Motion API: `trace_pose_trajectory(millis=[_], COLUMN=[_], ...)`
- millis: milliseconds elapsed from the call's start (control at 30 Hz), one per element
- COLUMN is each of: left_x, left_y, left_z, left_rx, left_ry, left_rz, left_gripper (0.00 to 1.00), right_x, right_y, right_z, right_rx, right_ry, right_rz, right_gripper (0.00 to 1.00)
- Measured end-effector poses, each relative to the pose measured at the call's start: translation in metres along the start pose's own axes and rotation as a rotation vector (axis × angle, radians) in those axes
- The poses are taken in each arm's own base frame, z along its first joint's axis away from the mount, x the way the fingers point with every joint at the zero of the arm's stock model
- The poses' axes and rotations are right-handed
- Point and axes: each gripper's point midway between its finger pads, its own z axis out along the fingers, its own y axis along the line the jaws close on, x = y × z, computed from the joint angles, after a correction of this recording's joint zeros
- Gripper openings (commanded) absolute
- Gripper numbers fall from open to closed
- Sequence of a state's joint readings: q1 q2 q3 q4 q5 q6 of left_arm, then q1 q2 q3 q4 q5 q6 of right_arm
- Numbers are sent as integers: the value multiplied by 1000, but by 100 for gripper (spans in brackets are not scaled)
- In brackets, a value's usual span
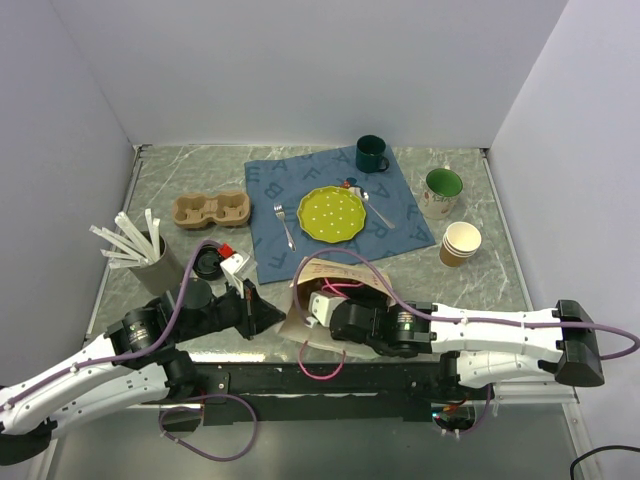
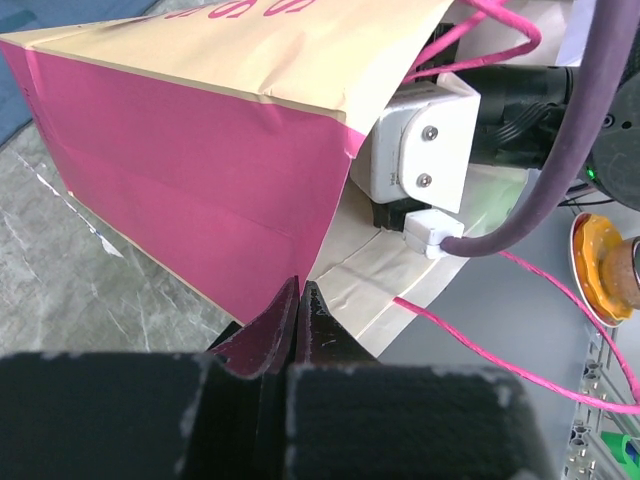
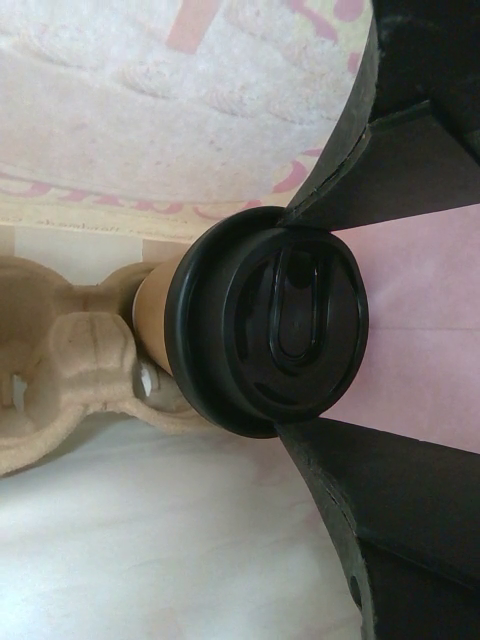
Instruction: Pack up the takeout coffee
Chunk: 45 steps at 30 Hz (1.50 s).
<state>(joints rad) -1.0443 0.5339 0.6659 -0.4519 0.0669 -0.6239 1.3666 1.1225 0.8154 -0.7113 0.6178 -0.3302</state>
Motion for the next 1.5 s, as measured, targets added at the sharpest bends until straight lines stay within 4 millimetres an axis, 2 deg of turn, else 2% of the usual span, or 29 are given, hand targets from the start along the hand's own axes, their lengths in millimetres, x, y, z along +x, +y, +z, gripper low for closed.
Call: trace_pose_trajectory(millis=[200, 400, 633, 933, 1167, 1500], left_x=[1, 1, 2, 2, 7, 8], left_y=[-1, -1, -3, -2, 6, 9], left_z=[0, 0, 0, 0, 0, -1], left_rx=[4, 6, 9, 2, -43, -68], left_ry=[2, 4, 6, 4, 11, 9], left_rz=[3, 4, 6, 10, 16, 18], left_gripper=[1, 1, 1, 1, 1, 1], right_x=[-11, -36, -46, -46, -48, -40], right_y=[-11, -21, -5, 6, 0, -4], right_z=[-5, -18, -22, 3, 20, 26], right_rx=[8, -20, -129, -101, -3, 67], right_ry=[-13, -88, -121, -80, -42, 1], right_rz=[27, 74, 83, 59, 64, 111], right_gripper=[29, 29, 29, 28, 28, 29])
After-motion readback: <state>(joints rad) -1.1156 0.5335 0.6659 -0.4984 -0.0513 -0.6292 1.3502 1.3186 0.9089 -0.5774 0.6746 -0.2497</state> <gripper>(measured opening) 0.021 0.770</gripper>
